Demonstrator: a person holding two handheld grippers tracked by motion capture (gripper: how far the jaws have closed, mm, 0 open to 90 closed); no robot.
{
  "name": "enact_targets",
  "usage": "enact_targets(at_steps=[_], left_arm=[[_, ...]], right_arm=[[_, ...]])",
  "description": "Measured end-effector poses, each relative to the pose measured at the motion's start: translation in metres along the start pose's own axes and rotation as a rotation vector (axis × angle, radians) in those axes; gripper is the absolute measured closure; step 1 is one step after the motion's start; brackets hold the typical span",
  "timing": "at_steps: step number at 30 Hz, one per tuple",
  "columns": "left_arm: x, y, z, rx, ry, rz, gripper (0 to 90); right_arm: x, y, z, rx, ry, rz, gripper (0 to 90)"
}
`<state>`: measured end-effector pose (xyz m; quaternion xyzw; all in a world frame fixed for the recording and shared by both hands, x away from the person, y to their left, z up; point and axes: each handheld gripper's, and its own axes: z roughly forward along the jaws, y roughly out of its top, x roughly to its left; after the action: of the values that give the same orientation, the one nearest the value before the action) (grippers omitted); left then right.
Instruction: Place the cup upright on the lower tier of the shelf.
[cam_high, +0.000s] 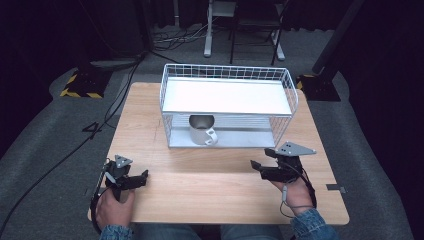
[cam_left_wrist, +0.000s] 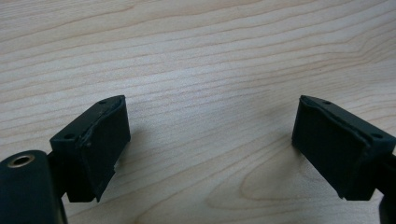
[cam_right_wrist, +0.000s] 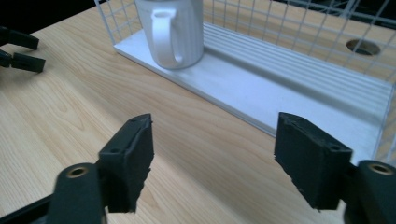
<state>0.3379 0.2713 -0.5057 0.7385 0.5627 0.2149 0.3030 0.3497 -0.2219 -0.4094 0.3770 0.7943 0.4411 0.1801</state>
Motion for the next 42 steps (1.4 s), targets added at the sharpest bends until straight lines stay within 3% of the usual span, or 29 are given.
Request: enact_targets(at_steps=[6,13,20,29,42], left_arm=[[0.0,0.0,0.0,0.0,0.0,0.0,11.6],[0.0,0.0,0.0,0.0,0.0,0.001,11.6],[0.0,0.0,0.0,0.0,0.0,0.0,11.6],[0.0,0.0,0.0,0.0,0.0,0.0,11.6],[0.0,0.0,0.0,0.0,0.0,0.0,11.6]], right_arm=[[-0.012,-0.018,-0.005,0.031,-0.032,0.036,18.5],[-0.026,-0.041,-0.007,0.087,-0.071,0.067,17.8],[-0.042,-0.064,-0.005,0.088,-0.08,0.108,16.6],[-0.049,-0.088,0.003,0.126,-0.115,0.093,15.9],[-0.048,-0.1,0.012,0.173,-0.16,0.057,15.1]])
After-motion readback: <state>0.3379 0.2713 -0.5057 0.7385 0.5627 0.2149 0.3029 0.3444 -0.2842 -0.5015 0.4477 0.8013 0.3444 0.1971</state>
